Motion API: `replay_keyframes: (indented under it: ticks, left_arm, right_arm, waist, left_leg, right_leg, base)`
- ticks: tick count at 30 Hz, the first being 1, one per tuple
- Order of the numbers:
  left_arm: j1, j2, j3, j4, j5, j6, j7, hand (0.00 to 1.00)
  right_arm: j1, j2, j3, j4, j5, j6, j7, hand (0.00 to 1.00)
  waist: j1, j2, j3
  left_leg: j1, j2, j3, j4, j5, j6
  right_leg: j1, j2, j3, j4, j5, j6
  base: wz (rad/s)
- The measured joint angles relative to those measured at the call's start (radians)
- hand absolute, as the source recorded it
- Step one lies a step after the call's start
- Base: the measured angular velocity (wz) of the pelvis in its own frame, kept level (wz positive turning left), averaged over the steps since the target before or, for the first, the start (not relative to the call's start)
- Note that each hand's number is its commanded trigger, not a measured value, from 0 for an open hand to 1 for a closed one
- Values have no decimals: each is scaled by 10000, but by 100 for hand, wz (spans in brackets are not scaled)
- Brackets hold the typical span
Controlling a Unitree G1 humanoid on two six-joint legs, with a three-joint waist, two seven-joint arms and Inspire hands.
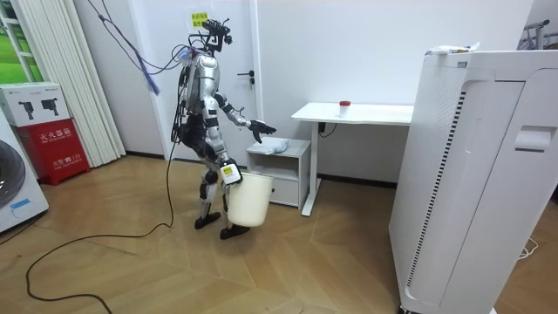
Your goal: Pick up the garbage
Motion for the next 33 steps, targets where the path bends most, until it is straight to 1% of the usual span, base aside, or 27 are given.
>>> replay_keyframes:
  ticks: [4, 5, 6, 8, 10, 11, 13, 15, 16, 18, 19, 21, 23, 24, 26, 28, 29, 31, 33]
  left_arm:
    - [-2, 100, -29, 99, 39, 1, 26, 0]
    - [-2, 147, -146, 103, 40, 1, 43, 0]
    - [-3, 158, -183, 128, 40, 1, 43, 0]
    - [-15, 157, -244, 239, 47, 2, 40, 0]
    - [-19, 158, -368, 387, 167, 7, 4, 0]
    - [-19, 154, -377, 476, 356, 19, -79, 0]
    - [-41, 157, -378, 504, 944, 78, -134, 0]
    - [-61, 153, -390, 618, 1430, 151, -197, 0]
    - [-66, 154, -391, 683, 1588, 164, -239, 0]
    - [-181, 177, -405, 943, 2291, 373, -304, 0]
    - [-241, 183, -440, 997, 2434, 443, -305, 0]
    - [-373, 191, -564, 1029, 3107, 722, -319, 0]
    - [-374, 189, -636, 1029, 3529, 856, -322, 0]
    - [-380, 180, -671, 1029, 3755, 917, -325, 0]
    - [-429, 179, -780, 1029, 3991, 1054, -338, 0]
    - [-519, 180, -806, 1046, 4339, 1310, -364, 0]
    - [-547, 182, -826, 1070, 4393, 1380, -366, 0]
    - [-710, 181, -1010, 1268, 4555, 1655, -425, 0]
    - [-760, 172, -1087, 1411, 4580, 1865, -567, 0]
  right_arm:
    - [14, 4, 0, 0, 107, 28, -2, 100]
    - [13, 0, 0, 8, 111, 44, -4, 100]
    - [13, 2, 11, 14, 111, 51, -3, 100]
    - [20, 1, 15, 23, 109, 55, 3, 100]
    - [74, 2, 32, 30, 97, 64, 3, 100]
    - [120, 1, 40, 51, 78, 73, 1, 100]
    - [269, -19, 48, 104, 79, 109, 0, 100]
    - [341, -27, 73, 168, 79, 282, 0, 100]
    - [343, -22, 77, 236, 79, 304, 0, 100]
    - [355, -31, 93, 285, 64, 527, -40, 100]
    - [356, -32, 92, 287, 63, 608, -47, 100]
    - [316, -21, 91, 299, 53, 818, -49, 100]
    - [311, -17, 93, 295, 55, 852, -47, 100]
    - [314, -18, 93, 296, 54, 854, -47, 100]
    - [325, -18, 93, 302, 55, 896, -47, 100]
    - [326, -36, 90, 288, 64, 941, -47, 100]
    - [326, -50, 88, 273, 64, 950, -47, 100]
    - [317, -144, 88, 217, 48, 1072, -48, 100]
    - [327, -165, 96, 206, 47, 1161, -48, 100]
  waist:
    - [-127, -38, 23]
    - [-172, -40, 24]
    - [-230, -43, 26]
    - [-365, -49, 30]
    - [-458, -49, 30]
    - [-529, -51, 31]
    - [-551, -82, 36]
    - [-554, -119, 48]
    - [-551, -119, 48]
    - [-560, -114, 45]
    - [-556, -111, 43]
    - [-542, -81, 35]
    - [-543, -62, 33]
    - [-554, -51, 31]
    - [-549, -30, 26]
    - [-536, 6, 25]
    - [-534, 19, 20]
    - [-535, 129, 37]
    - [-534, 154, 33]
  left_leg:
    - [-277, 74, -1, 377, -130, -84]
    - [-394, 125, -1, 525, -182, -105]
    - [-524, 171, -1, 664, -230, -131]
    - [-681, 173, -23, 820, -265, -163]
    - [-808, 224, -54, 981, -316, -194]
    - [-857, 228, -79, 1026, -319, -198]
    - [-894, 205, -60, 1109, -323, -204]
    - [-882, 166, -28, 1177, -346, -211]
    - [-885, 166, -16, 1194, -352, -217]
    - [-1074, 186, -56, 1334, -415, -259]
    - [-1136, 191, -77, 1365, -418, -265]
    - [-1376, 276, -140, 1563, -417, -262]
    - [-1459, 362, -152, 1675, -451, -272]
    - [-1460, 363, -153, 1677, -455, -278]
    - [-1462, 365, -150, 1675, -455, -278]
    - [-1448, 366, -138, 1663, -454, -278]
    - [-1460, 367, -126, 1664, -454, -278]
    - [-1602, 367, -109, 1669, -453, -276]
    - [-1611, 366, -74, 1664, -452, -278]
  right_leg:
    - [-345, 13, 73, 455, -204, -91]
    - [-468, 26, 70, 601, -259, -132]
    - [-600, 50, 68, 732, -302, -170]
    - [-757, 63, 52, 883, -344, -220]
    - [-864, 96, 12, 992, -377, -272]
    - [-903, 95, -1, 1048, -393, -284]
    - [-1013, 58, 25, 1229, -443, -312]
    - [-1064, 17, 82, 1424, -529, -307]
    - [-1073, 17, 92, 1451, -538, -309]
    - [-1225, 26, 76, 1547, -592, -325]
    - [-1275, 36, 69, 1546, -585, -321]
    - [-1451, 122, 52, 1566, -506, -369]
    - [-1477, 176, 8, 1562, -474, -403]
    - [-1479, 178, 8, 1560, -469, -405]
    - [-1479, 180, 12, 1563, -468, -407]
    - [-1499, 188, 26, 1568, -467, -409]
    - [-1530, 188, 35, 1575, -466, -411]
    - [-1647, 192, 59, 1575, -440, -413]
    - [-1700, 202, 94, 1600, -438, -417]
  base:
    - [0]
    - [0]
    - [0]
    - [0]
    - [0]
    - [3]
    - [2]
    - [0]
    - [0]
    - [0]
    - [3]
    - [-2]
    - [-9]
    - [-5]
    - [0]
    - [0]
    - [0]
    - [0]
    - [-4]
